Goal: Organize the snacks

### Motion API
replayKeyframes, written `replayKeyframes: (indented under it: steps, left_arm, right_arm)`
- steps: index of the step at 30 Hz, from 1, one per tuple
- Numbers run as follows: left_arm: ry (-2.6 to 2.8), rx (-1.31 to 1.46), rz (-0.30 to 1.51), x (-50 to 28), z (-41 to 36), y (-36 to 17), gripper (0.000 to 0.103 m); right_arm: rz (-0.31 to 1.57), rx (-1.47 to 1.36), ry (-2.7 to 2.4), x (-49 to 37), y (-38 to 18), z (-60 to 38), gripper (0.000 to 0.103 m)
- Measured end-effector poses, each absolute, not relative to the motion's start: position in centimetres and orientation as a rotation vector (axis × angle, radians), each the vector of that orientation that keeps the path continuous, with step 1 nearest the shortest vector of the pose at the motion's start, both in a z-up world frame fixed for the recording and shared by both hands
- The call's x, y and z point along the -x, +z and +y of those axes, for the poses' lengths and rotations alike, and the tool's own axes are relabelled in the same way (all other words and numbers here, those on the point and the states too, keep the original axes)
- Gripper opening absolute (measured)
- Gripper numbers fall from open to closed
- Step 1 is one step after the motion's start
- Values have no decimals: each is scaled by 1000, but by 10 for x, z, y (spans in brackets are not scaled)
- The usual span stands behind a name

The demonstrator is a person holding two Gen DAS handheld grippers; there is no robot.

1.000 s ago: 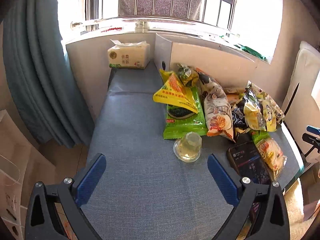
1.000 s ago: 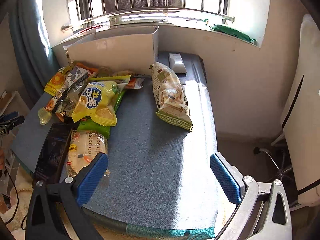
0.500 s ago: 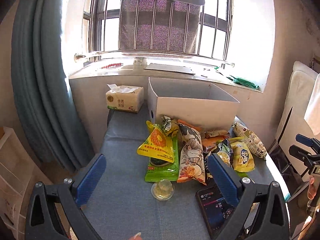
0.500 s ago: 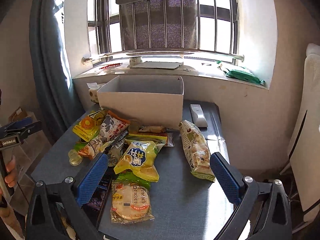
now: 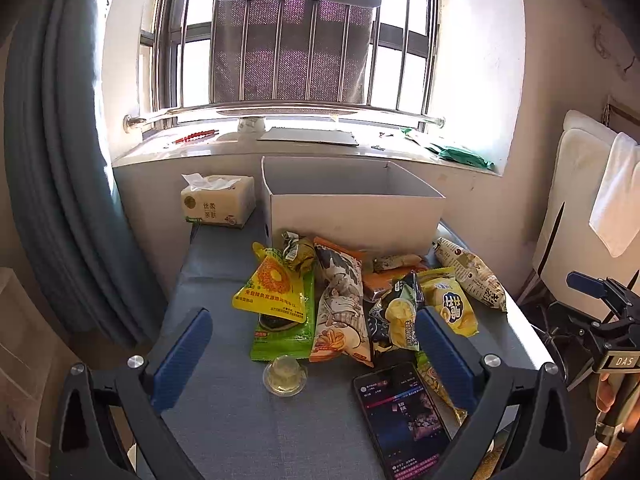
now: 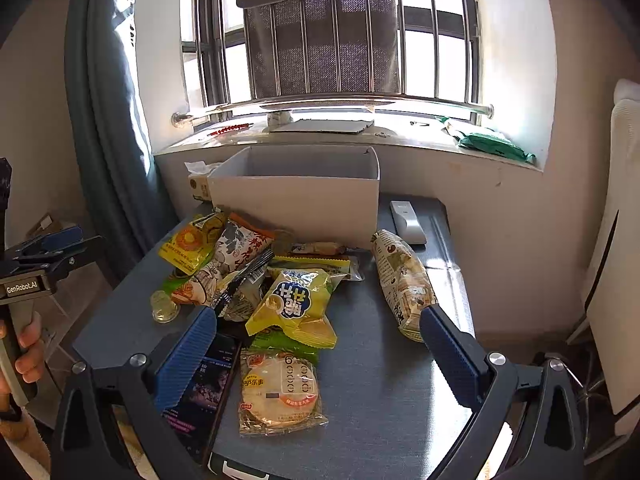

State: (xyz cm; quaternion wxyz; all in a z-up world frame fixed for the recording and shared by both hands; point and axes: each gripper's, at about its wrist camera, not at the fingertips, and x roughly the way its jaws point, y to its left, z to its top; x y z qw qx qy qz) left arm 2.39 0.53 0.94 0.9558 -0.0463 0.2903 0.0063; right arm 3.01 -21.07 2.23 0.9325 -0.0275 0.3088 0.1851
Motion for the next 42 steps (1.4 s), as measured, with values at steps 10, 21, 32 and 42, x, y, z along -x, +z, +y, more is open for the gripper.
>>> replayKeyframes:
  steps: [10,21,32,42]
  left_arm:
    - [-2,105,597,-26,4,10,103]
    - [-7,105,597,-24,2,13,103]
    - [-3,87,592,-22,-2,16,103]
    - [5,78,591,-20,-3,19,103]
  right_arm:
    - [641,15,381,-29,22,-220,103]
    - [637,20,396,-27,25,-216,103]
    - [630,25,395,-26,30,-215,103]
    - [626,34,396,-25,32,-213,103]
